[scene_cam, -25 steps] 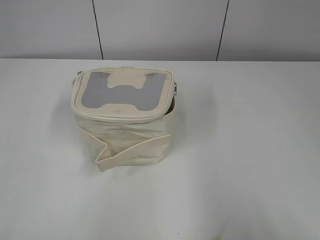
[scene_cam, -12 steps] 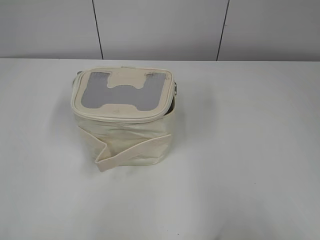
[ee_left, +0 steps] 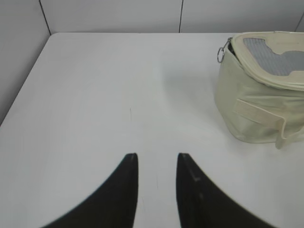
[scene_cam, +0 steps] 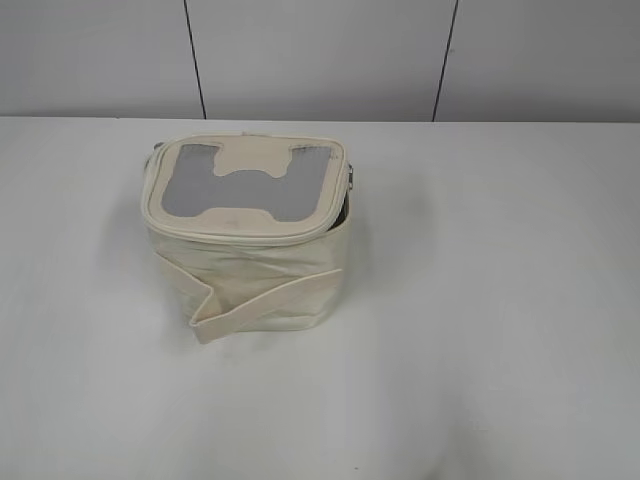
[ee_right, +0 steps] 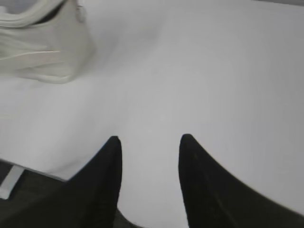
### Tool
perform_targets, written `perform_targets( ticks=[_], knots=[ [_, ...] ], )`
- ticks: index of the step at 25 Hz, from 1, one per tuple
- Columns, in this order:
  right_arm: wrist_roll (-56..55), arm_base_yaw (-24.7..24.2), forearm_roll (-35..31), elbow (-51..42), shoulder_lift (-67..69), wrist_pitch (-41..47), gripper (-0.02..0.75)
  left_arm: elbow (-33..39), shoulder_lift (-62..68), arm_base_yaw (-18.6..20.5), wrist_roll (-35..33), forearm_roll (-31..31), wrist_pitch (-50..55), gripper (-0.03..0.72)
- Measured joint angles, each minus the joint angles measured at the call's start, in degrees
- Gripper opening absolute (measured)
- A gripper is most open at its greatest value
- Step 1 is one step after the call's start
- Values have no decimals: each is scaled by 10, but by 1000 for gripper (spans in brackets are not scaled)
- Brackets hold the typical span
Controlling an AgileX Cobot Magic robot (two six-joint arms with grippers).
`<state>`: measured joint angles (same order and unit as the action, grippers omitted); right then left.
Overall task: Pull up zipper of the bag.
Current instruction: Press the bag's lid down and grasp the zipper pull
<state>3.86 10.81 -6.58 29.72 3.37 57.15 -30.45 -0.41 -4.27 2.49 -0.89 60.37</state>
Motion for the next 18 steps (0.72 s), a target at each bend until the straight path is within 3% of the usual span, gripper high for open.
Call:
perform_targets(
  ticks=[7,12,14,18],
  knots=[
    [324,0,-294,29,293,-208,326,0,0,-1,-1,0,0,216],
    [618,16,-531,140,594,-256,326,0,0,-17,-1,0,0,216],
    [684,33,-573,231,719,-251,326,0,0,-18,-1,1,0,216],
    [720,66,-590,437,932,-203,326,0,0,-18,-1,1,0,216]
  ],
)
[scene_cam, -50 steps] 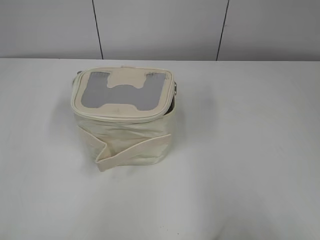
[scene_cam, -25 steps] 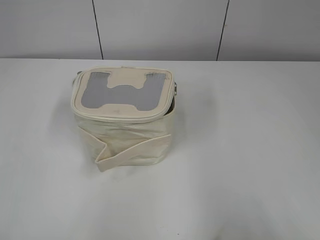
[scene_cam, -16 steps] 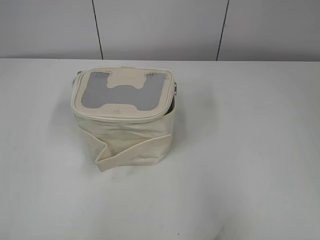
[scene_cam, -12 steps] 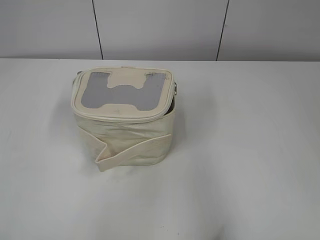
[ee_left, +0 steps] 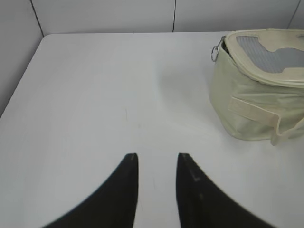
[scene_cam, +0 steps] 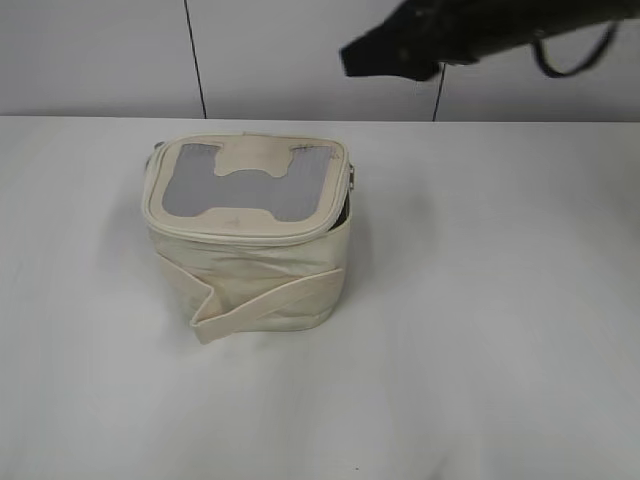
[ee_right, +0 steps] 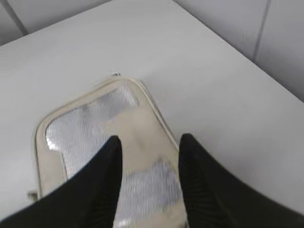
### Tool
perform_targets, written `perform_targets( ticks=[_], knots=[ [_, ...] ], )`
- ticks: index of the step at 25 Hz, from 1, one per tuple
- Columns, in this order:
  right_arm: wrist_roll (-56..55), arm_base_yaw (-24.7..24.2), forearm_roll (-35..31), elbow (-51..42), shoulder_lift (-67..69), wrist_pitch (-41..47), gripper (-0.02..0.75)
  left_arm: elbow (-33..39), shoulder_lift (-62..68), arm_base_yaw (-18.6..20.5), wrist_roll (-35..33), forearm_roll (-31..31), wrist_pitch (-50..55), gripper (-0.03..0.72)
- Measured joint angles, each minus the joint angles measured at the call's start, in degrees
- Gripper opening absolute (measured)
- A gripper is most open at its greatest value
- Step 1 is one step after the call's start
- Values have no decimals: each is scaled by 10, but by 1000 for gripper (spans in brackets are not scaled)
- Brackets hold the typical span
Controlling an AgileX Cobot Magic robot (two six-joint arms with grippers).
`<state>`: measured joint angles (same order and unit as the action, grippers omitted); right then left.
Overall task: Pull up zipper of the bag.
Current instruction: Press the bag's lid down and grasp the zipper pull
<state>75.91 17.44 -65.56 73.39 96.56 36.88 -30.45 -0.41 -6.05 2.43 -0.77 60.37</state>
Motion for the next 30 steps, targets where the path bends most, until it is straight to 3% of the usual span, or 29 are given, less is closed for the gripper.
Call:
perform_targets(
  ticks=[4,10,23,24,27,30],
  knots=[
    [-19,28,8,187,158,60,326,0,0,0,0,1,0,216],
    [-76,57,46,348,296,113,326,0,0,0,0,1,0,216],
    [-111,77,83,391,379,130,320,-15,68,0,-29,0,-17,227],
    [-112,77,88,391,379,131,291,-19,90,0,-37,-2,-33,233],
    [-112,80,101,394,379,143,89,-33,172,0,-72,-39,-103,241],
    [-112,80,105,395,379,151,51,-49,282,0,-165,-139,-191,257]
  ],
)
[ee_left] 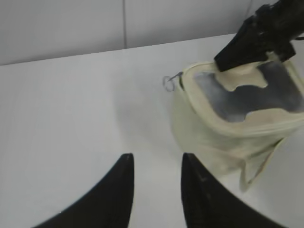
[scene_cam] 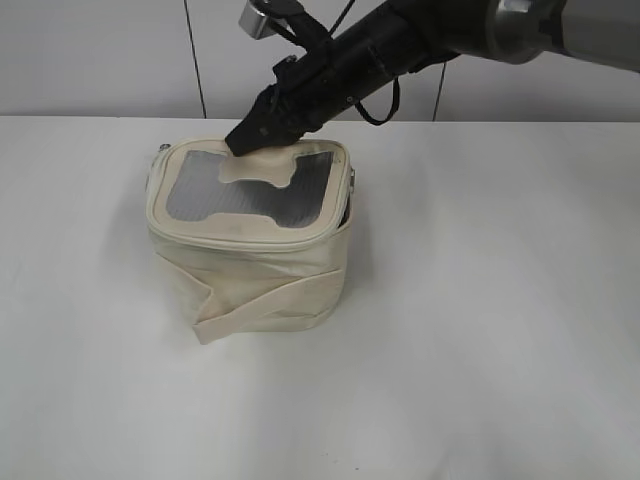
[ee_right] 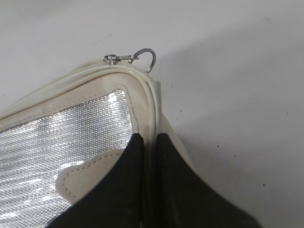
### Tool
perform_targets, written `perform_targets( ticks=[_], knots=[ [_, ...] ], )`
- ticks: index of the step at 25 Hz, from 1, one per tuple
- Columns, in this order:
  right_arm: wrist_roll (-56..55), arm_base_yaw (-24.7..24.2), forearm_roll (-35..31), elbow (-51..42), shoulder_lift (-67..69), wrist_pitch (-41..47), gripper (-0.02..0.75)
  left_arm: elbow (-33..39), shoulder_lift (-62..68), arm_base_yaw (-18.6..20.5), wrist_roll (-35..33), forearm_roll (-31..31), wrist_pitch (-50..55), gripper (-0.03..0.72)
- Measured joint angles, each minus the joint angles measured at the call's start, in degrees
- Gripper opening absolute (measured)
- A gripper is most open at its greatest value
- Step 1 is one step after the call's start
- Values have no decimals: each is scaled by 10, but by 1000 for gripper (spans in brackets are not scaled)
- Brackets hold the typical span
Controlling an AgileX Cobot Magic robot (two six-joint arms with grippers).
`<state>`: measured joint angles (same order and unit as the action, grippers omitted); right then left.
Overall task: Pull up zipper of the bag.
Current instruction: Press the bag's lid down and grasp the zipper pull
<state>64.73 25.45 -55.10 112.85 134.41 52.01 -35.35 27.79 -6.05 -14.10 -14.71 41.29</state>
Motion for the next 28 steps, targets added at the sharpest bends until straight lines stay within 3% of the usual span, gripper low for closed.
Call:
perform_targets(
  ticks=[6,9,12,15,17,19,22,28],
  knots=[
    [-1,0,1,1,0,15,51,-58,295,15,-286,-267,-84,299],
    [-1,0,1,1,0,20,51,-108,420,70,-474,-452,-14,299],
    [-8,0,1,1,0,22,51,-155,536,157,-643,-613,84,299],
    [-15,-1,1,1,0,24,49,-194,637,214,-768,-661,153,299],
    [-18,-1,1,1,0,25,49,-211,693,215,-861,-673,178,304],
    [-23,-2,1,1,0,25,49,-221,742,193,-953,-678,186,319],
    [-33,-2,1,1,0,25,49,-232,784,148,-1042,-678,144,351],
    [-41,-2,1,1,0,26,49,-261,822,96,-1125,-679,88,372]
  ],
)
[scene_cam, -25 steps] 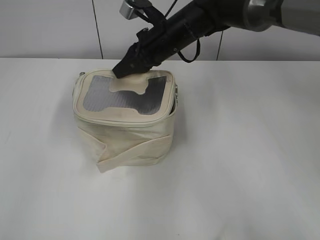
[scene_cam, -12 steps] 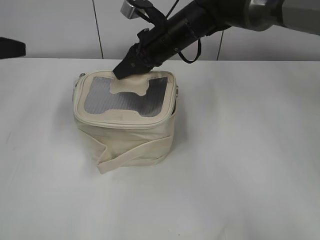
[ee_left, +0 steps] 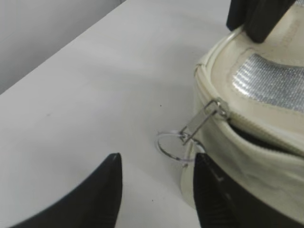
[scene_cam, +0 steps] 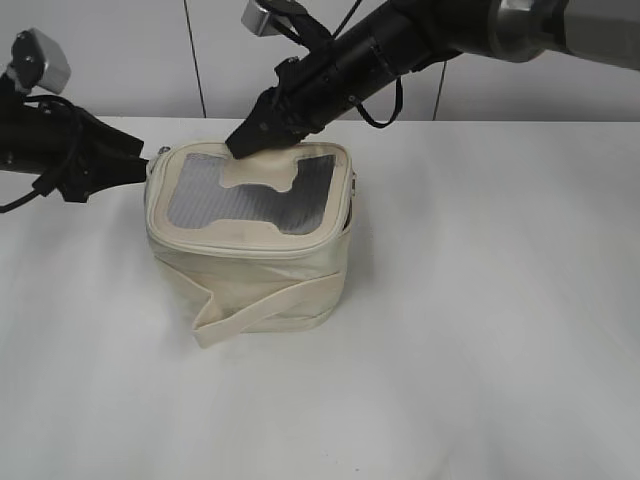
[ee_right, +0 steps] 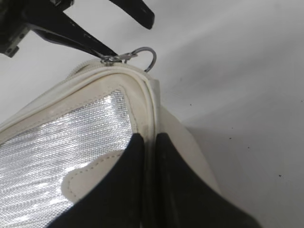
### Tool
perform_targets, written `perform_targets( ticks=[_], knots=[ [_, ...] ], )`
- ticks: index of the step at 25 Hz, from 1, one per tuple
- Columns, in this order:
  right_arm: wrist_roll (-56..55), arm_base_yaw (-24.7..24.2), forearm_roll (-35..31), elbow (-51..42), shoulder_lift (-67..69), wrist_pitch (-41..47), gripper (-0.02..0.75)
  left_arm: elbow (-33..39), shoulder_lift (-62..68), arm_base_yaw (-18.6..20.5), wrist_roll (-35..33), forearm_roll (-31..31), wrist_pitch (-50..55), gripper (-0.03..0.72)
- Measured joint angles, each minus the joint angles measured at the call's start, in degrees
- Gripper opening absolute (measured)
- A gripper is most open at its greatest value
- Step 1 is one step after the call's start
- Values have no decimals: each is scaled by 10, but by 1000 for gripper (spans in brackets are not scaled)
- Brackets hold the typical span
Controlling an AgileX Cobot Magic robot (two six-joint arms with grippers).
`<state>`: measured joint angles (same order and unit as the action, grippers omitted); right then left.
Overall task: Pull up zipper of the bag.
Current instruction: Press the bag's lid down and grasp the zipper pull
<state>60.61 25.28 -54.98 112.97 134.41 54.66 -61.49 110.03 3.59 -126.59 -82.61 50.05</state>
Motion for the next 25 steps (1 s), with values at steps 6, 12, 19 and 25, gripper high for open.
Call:
perform_targets(
  ticks=[6,12,19,25],
  knots=[
    [-2,0,0,0,0,0,49,-28,28,-22,-18,2,-15,374],
    [-3,0,1,0,0,1,46,-32,30,-49,-47,1,-60,374],
    [-10,0,7,0,0,2,46,-32,30,-56,-16,36,-101,373],
    [-14,1,11,1,0,2,46,-32,30,-30,81,106,-48,373]
  ],
)
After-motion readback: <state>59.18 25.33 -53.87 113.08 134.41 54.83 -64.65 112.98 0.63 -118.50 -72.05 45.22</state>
